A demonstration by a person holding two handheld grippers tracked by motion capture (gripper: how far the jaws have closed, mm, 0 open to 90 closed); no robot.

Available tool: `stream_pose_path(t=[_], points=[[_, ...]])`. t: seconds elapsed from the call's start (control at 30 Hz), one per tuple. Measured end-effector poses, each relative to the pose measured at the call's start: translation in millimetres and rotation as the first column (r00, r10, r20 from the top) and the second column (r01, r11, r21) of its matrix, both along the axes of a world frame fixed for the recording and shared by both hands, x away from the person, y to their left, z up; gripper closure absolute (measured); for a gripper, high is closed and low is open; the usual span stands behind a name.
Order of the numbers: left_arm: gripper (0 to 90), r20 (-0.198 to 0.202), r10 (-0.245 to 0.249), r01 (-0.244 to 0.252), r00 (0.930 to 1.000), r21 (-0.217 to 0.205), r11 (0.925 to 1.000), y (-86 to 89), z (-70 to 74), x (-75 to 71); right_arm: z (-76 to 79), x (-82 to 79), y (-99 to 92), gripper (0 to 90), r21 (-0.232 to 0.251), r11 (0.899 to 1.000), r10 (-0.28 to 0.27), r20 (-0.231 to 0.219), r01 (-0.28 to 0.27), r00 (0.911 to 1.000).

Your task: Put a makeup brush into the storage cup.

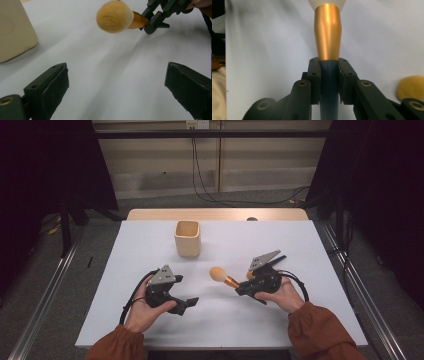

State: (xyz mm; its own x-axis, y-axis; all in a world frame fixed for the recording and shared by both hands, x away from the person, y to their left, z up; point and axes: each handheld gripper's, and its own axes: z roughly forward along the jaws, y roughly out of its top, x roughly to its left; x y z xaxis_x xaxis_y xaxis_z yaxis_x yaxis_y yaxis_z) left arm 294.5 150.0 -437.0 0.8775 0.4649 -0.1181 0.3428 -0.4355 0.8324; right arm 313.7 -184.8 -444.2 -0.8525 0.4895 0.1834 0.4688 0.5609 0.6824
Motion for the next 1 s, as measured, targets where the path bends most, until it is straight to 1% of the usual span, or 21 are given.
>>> stream_pose_path(t=[0.07, 0.13, 0.17, 0.2, 0.27, 0.53, 0.63, 0.67, 0.7, 0.73, 0.8, 0.9, 0.93, 1.0], points=[[6.1, 0.005, 0.011, -0.011, 0.9999, -0.003, 0.9999, 1.2, -0.8, 0.1, 1.7, -1.0, 0.0, 75.1, 0.032, 0.999, -0.006, 0.026, 0.005, 0.9997], [6.0, 0.008, 0.015, -0.015, 0.9998, -0.005, 0.9999, 1.9, -1.3, 0.0, 2.1, -1.1, -0.2, 75.1, 0.039, 0.999, -0.012, 0.04, 0.011, 0.9991], [6.1, 0.01, 0.018, -0.018, 0.9998, -0.002, 0.9998, 2.1, -1.5, -0.2, 1.5, -1.3, -0.1, 75.1, 0.053, 0.998, -0.016, 0.04, 0.014, 0.9991], [6.1, 0.005, 0.02, -0.02, 0.9998, -0.01, 0.9997, 1.6, -2.3, -0.6, 0.7, -1.4, -0.1, 75.1, 0.061, 0.998, -0.014, 0.042, 0.012, 0.999], [5.9, 0.016, 0.02, -0.02, 0.9997, -0.002, 0.9998, 1.4, -3.3, -0.8, -1.7, -2.4, 0.8, 75.1, 0.064, 0.998, -0.012, 0.049, 0.008, 0.9988], [5.6, 0.018, 0.028, -0.028, 0.9994, -0.012, 0.9995, 0.5, -6.5, -2.4, -5.9, -6.0, 2.4, 75.1, 0.113, 0.994, -0.018, 0.061, 0.011, 0.9979], [5.6, 0.028, 0.03, -0.03, 0.9991, -0.01, 0.9995, 0.8, -6.5, -2.5, -5.0, -6.8, 2.9, 75.0, 0.143, 0.99, -0.022, 0.066, 0.013, 0.9976], [5.5, 0.026, 0.031, -0.031, 0.9992, -0.014, 0.9994, 0.6, -6.8, -2.6, -4.7, -6.8, 3.0, 75.0, 0.158, 0.987, -0.022, 0.061, 0.013, 0.9979], [5.5, 0.026, 0.034, -0.034, 0.9991, -0.016, 0.9993, 0.4, -7.1, -2.6, -4.6, -6.9, 3.1, 75.0, 0.163, 0.987, -0.024, 0.058, 0.014, 0.9981], [5.6, 0.015, 0.036, -0.035, 0.9993, -0.02, 0.9992, 0.6, -7.6, -1.8, -4.6, -7.1, 3.3, 75.1, 0.169, 0.985, -0.026, 0.057, 0.016, 0.998], [5.5, 0.01, 0.034, -0.034, 0.9994, -0.025, 0.9991, 0.6, -8.2, -1.2, -4.9, -7.4, 3.4, 75.1, 0.192, 0.981, -0.029, 0.06, 0.017, 0.9977], [4.9, 0.019, 0.034, -0.033, 0.9993, -0.022, 0.9992, 0.6, -8.1, -1.8, -3.8, -8.4, 3.3, 75.1, 0.225, 0.974, -0.033, 0.066, 0.018, 0.9972], [4.8, 0.02, 0.034, -0.033, 0.9992, -0.024, 0.9992, 0.5, -8.0, -2.0, -3.4, -8.6, 3.1, 75.1, 0.235, 0.972, -0.031, 0.065, 0.015, 0.9974], [4.8, 0.018, 0.036, -0.036, 0.9992, -0.023, 0.9991, 0.2, -7.7, -2.9, -2.6, -9.3, 2.9, 75.1, 0.247, 0.969, -0.042, 0.074, 0.023, 0.9963]])
